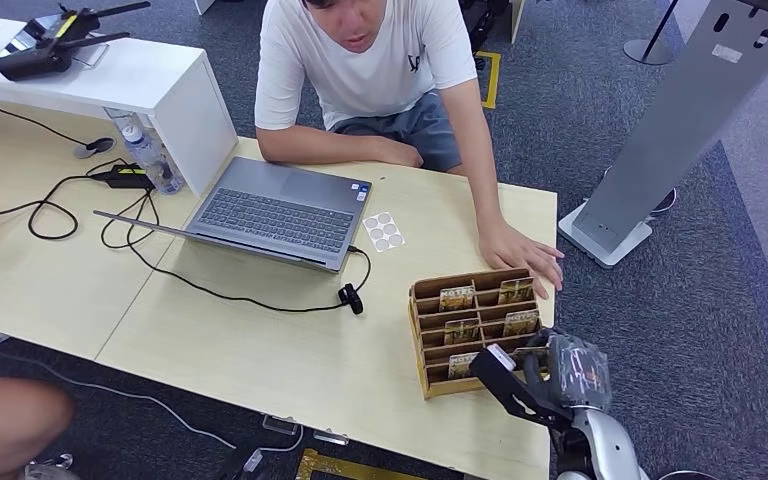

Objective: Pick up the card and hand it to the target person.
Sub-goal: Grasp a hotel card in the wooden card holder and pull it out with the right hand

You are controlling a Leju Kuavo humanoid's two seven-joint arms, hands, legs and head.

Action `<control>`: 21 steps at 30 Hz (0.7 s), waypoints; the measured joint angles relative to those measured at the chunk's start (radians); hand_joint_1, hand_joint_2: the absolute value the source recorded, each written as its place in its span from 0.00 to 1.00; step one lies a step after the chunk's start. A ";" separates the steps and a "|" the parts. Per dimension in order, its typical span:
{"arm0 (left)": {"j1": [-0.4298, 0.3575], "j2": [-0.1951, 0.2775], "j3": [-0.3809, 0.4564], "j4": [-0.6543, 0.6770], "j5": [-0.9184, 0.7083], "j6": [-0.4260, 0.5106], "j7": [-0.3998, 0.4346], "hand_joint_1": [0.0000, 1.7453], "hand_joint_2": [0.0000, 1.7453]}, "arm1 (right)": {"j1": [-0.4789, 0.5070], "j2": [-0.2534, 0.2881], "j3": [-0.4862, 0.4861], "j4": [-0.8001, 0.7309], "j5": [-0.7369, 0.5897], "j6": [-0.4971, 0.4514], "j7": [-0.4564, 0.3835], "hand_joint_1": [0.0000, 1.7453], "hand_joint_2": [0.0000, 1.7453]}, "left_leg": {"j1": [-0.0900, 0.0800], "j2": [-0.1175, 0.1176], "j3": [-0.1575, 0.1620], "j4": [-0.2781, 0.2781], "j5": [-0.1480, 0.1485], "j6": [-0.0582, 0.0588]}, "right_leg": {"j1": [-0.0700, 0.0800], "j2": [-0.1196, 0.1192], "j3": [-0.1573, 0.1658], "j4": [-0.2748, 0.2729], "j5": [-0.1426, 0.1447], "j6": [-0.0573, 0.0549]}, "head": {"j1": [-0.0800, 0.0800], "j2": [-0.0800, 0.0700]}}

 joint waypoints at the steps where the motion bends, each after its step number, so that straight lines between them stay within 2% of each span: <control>1: 0.000 0.000 0.000 0.000 0.000 0.000 0.000 0.00 0.00 | 0.000 0.000 -0.001 0.000 0.001 -0.001 0.000 0.78 1.00 | 0.000 0.000 0.000 0.000 0.000 0.000 | 0.000 0.000 0.000 0.000 0.000 0.000 | 0.000 0.000; 21: 0.000 0.000 -0.003 0.000 -0.017 -0.016 -0.013 0.00 0.00 | 0.008 0.001 -0.009 -0.050 0.019 0.000 0.003 0.78 1.00 | 0.000 0.000 0.000 0.000 0.000 0.000 | 0.000 0.000 0.000 0.000 0.000 0.000 | 0.000 0.000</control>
